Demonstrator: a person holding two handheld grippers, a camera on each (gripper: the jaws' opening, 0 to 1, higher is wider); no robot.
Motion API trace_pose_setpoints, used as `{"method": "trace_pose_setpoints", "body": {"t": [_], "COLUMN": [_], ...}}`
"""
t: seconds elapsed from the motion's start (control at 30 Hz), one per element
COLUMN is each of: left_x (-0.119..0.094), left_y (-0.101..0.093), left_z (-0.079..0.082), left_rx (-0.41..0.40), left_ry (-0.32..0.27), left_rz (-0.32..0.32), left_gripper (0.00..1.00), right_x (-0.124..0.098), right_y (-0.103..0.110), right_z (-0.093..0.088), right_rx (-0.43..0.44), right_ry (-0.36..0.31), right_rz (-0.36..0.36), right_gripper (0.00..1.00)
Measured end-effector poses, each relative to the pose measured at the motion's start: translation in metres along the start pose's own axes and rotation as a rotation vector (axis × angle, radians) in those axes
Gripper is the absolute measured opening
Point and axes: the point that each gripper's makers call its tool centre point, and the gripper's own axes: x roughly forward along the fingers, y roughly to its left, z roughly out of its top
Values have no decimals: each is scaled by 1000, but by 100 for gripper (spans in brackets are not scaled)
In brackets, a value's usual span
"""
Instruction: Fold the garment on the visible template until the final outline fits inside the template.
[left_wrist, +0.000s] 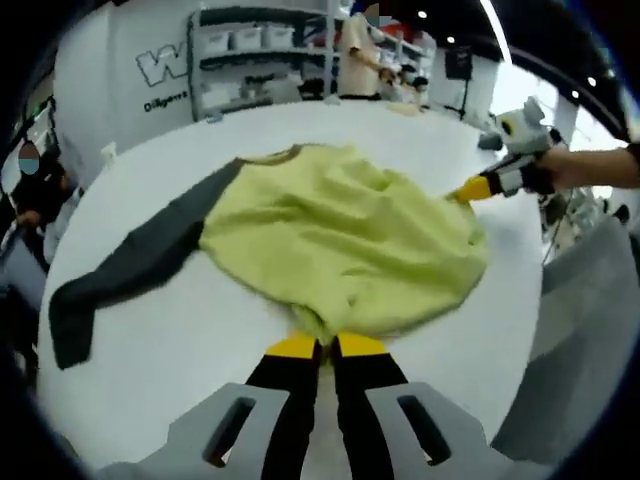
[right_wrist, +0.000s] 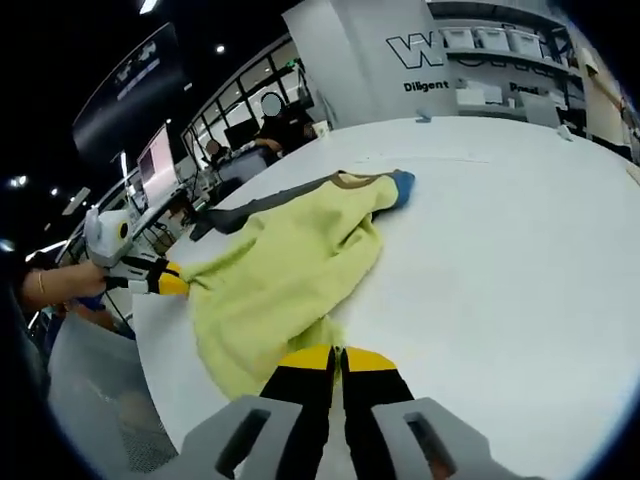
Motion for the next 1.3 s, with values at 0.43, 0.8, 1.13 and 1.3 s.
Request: {"method": "trace_pose_setpoints", "body": {"t": [0.43,0.8,1.13,1.3], "left_x": [-50,-76,-74,-68], "left_y": [-10,-11,-5,-4], "left_z": [29,23,-21,-44], "left_rx": [-261,-374,-378,-363], "left_ry": [-10,30,162,241], "left_rz": [-111,-141,-58,-33], "left_gripper": [3,3,3,4], "right_x": [-41,-87,-81,-70], "right_y": [-4,9,34,32], "right_z": [38,49,2,-29], "right_rx": [2,23,11,10], "right_ry": [-144,-221,-108,-20], "right_rz": [-85,-105,-79,-83], "right_gripper": [0,0,0,0]}}
